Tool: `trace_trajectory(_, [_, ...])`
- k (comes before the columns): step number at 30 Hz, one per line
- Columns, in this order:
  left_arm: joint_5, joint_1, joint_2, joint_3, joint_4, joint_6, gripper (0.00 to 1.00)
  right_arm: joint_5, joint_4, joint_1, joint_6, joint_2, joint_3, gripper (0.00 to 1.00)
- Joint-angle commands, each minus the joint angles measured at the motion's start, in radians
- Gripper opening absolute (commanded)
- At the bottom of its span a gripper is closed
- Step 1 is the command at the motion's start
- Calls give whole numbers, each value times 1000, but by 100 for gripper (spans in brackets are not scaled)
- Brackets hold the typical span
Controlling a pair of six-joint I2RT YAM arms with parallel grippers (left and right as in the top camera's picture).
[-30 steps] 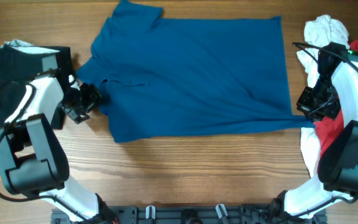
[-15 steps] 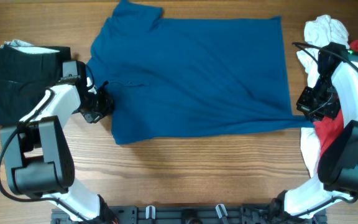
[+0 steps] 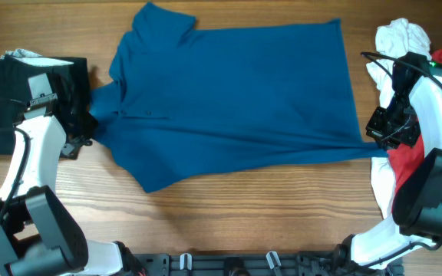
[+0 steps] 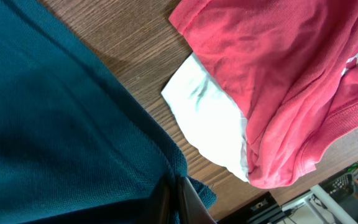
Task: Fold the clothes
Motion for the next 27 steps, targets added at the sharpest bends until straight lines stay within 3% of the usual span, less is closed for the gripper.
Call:
trace_trajectory(1, [-135,6,2,9,15,22,4,-8,-1,-2,-11,-26,-6,4])
trace_trajectory(6, [-159,5,2,9,115,22,5,-8,2,-2,-11,-26,-6,5])
trace_trajectory(9, [-119,5,2,9,107,23,28,-8,2,-2,-11,-26,-6,4])
trace_trajectory(11, [-71,5,2,9,83,23,50,-8,2,-2,-11,-26,-6,4])
trace_trajectory(14, [45,5,2,9,-66,22,65,-8,2,-2,-11,-26,-6,4])
trace_trajectory(17, [239,-5,2,9,-258,22,65,-8,3,-2,-11,-26,-6,4])
trace_trajectory(19, [293,-34,2,-1,-323,23,63,-9,5,-2,-11,-26,-6,4])
trace_trajectory(27, [283,-300,2,-183,-284,-9,58,-16,6,-2,-12,-26,-6,4])
